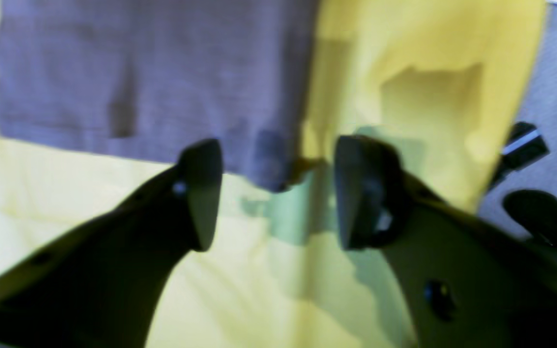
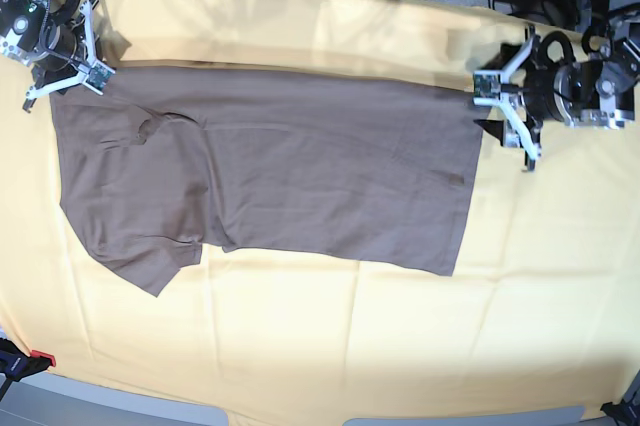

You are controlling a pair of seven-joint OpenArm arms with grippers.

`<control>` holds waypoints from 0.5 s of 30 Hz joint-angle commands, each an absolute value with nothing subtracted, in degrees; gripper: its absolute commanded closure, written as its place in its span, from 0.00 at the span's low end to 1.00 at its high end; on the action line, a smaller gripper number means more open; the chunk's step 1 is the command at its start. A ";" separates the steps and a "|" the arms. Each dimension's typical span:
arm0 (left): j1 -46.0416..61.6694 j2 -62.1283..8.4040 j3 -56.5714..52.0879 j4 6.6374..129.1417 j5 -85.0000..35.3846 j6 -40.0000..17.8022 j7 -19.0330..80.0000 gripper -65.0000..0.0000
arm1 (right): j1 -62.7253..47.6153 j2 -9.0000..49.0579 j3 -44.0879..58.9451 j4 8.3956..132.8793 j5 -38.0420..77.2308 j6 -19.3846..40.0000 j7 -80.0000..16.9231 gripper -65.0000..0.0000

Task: Fold the T-shirt properly
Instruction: 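Adjust both grippers' hold along the shirt edge, regrasping the fabric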

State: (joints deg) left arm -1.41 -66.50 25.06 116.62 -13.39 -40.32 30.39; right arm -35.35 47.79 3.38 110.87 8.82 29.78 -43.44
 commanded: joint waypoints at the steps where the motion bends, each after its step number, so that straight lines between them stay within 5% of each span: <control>1: -1.61 -67.77 24.32 117.25 -12.25 -40.00 29.69 0.40 | -35.40 48.93 3.81 110.41 7.66 29.32 -46.17 0.55; 4: -1.48 -67.79 24.32 117.25 -8.78 -40.00 29.54 0.40 | -35.40 48.95 3.81 110.45 7.20 28.69 -46.30 0.34; 15: -1.61 -67.79 24.32 117.25 -9.69 -40.00 28.69 0.40 | -35.40 49.82 3.81 113.91 7.51 28.60 -50.26 0.34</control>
